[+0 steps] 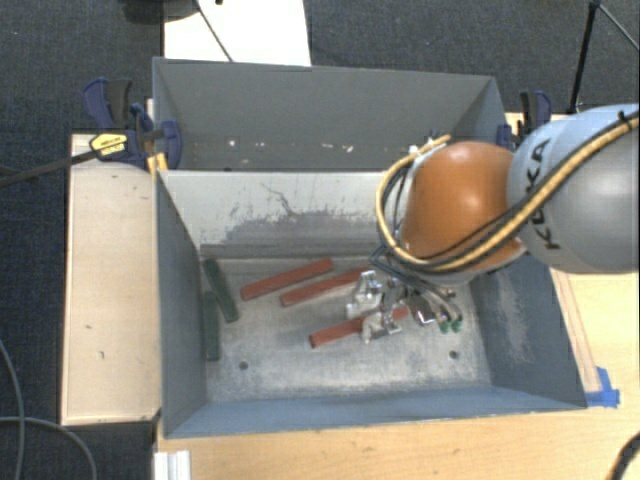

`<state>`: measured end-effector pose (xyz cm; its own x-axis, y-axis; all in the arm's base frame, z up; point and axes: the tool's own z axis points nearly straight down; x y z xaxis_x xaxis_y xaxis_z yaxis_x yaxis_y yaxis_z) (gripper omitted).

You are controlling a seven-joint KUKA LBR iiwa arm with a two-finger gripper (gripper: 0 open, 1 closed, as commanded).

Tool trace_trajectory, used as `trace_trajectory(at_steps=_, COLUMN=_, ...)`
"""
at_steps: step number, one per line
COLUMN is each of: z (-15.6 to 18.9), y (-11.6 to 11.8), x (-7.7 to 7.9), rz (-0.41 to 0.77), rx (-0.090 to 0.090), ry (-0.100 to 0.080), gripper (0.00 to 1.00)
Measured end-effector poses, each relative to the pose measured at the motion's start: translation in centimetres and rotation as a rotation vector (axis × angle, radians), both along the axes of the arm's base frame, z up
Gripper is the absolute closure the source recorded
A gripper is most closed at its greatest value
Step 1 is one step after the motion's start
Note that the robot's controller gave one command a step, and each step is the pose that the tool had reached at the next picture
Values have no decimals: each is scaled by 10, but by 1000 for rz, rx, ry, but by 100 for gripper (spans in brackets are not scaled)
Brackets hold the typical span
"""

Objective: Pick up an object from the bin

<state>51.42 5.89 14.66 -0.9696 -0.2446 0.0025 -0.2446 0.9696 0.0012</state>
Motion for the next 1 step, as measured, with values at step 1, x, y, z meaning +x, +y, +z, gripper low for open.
trace_trajectory(at_steps=1, z=66, y=8, x=6, rz=-9, rx=0, ry=-6, gripper=100)
